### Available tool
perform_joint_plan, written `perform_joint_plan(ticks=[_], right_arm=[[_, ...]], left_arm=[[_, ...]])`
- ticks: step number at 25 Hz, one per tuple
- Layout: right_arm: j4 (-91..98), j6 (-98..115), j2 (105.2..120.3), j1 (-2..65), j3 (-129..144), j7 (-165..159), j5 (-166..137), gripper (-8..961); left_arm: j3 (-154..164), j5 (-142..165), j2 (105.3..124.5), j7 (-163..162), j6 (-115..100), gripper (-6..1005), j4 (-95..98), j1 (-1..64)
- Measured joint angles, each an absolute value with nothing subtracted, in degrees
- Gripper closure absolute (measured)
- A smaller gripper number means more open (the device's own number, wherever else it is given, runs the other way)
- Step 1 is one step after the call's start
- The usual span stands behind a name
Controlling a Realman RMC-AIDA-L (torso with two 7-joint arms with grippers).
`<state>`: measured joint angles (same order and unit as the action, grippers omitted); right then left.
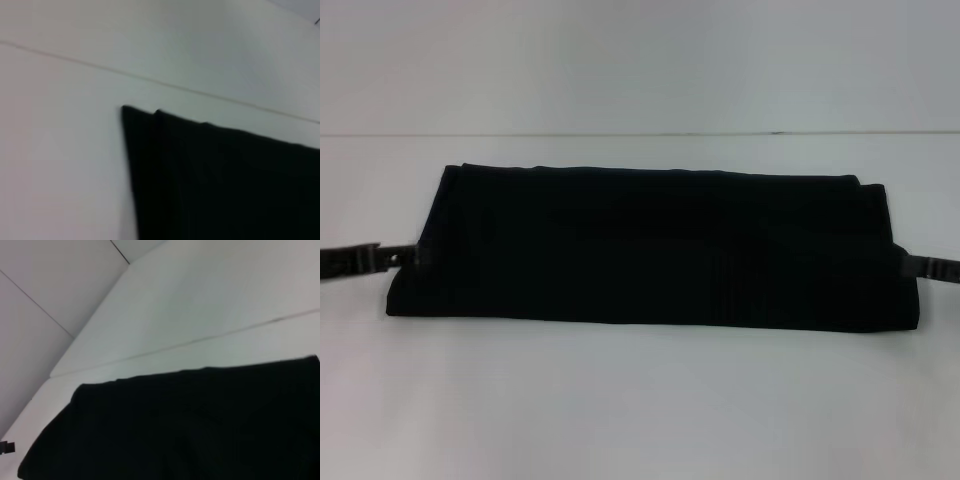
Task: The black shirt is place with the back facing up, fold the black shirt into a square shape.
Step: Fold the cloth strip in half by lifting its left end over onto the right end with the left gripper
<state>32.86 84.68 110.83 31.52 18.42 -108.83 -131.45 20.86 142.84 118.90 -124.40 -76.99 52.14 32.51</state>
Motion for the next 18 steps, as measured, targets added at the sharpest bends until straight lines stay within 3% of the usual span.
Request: perform_joint_plan(ticks=[18], right_arm=[[32.9,84.4,110.73,31.5,18.4,-108.3,-131.5,298]], left_arm=[[21.9,147.9,119.35,-124.0,-73.7,235,48.4,32.4]])
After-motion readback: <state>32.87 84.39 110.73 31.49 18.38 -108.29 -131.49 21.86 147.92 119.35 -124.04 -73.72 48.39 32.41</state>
